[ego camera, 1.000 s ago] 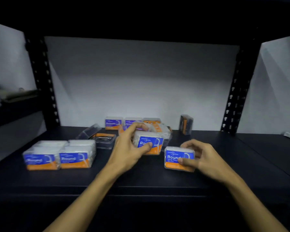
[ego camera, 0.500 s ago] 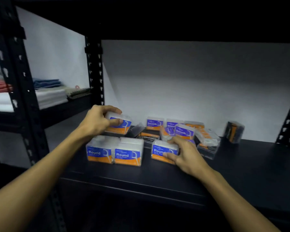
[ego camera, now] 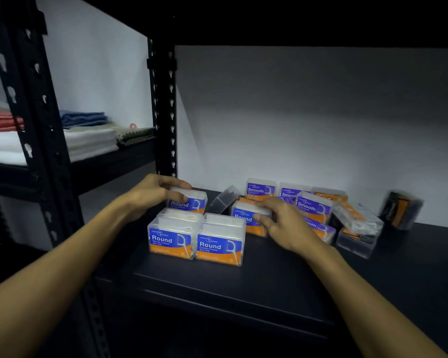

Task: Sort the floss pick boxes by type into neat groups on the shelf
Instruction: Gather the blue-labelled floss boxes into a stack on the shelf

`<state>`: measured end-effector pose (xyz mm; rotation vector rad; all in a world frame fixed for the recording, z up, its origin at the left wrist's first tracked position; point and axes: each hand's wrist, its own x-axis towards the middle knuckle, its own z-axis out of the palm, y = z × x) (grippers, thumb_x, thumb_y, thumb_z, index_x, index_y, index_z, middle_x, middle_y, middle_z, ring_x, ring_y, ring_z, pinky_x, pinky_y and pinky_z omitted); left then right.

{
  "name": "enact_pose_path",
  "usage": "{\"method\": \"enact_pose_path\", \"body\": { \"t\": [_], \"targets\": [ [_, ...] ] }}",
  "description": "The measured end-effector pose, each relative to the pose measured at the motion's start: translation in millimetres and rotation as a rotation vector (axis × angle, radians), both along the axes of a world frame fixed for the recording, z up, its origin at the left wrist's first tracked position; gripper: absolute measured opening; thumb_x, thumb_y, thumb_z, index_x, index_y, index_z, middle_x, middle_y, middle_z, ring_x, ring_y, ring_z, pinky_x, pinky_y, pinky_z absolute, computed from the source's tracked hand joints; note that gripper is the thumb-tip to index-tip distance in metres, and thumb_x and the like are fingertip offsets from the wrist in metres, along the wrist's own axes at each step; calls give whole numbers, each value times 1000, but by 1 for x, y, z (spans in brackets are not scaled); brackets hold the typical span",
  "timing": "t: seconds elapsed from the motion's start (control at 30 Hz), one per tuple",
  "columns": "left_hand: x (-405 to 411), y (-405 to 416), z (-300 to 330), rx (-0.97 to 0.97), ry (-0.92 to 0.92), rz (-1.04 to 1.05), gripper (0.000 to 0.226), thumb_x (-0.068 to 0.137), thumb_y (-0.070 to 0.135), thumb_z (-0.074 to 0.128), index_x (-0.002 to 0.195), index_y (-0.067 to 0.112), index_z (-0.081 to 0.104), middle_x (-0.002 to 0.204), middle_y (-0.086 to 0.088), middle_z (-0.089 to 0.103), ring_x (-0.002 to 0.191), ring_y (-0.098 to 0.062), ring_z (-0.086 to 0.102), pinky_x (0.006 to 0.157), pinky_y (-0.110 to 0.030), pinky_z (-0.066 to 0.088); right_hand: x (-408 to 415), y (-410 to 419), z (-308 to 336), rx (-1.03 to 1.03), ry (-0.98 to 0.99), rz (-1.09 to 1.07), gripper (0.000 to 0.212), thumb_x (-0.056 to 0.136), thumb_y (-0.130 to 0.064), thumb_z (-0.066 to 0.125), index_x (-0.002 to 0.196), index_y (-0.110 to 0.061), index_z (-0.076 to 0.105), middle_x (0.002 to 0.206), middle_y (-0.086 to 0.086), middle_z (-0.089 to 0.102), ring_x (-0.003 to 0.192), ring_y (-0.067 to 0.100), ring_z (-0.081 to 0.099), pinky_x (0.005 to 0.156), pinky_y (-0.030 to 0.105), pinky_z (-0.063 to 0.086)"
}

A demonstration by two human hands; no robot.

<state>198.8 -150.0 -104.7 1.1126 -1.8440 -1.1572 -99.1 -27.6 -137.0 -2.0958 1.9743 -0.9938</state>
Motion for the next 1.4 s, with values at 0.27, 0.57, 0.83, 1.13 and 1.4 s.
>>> {"method": "enact_pose_path", "body": {
  "t": [0.27,0.57,0.83,1.13,1.4],
  "targets": [
    [7,-7,-19,172,146,-79,27,87,9,69,114,9,72,108,-11,75,99,-22,71,91,-35,54,4,3,11,121,-85,25,39,104,-41,41,106,-13,68,105,4,68,101,17,64,88,38,54],
    [3,-3,-17,130,86,-96,21,96,6,57,109,8,73,104,-7,76,92,-15,72,79,-25,56,31,9,29,251,-186,109,70,88,-71,31,128,-26,66,130,-3,66,116,11,58,95,28,42],
    [8,1,-6,-18,-159,-158,28,103,16,47,115,16,72,115,1,74,112,-14,66,103,-31,48,49,11,37,312,-6,108,82,74,-93,19,113,-35,62,115,-9,69,114,10,56,116,53,31],
    [-8,38,-22,-72,-192,3,37,92,57,57,110,26,64,106,2,71,93,-15,71,88,-34,56,64,13,24,373,-6,151,84,67,-74,72,130,-29,42,121,-12,51,101,0,54,91,20,46],
    [-12,40,-28,9,-41,40,27,88,40,71,106,21,66,97,-3,74,78,-15,72,73,-30,58,61,7,17,387,-137,211,90,55,-71,78,127,-31,43,126,-8,51,105,8,63,89,32,58]
  ]
}}
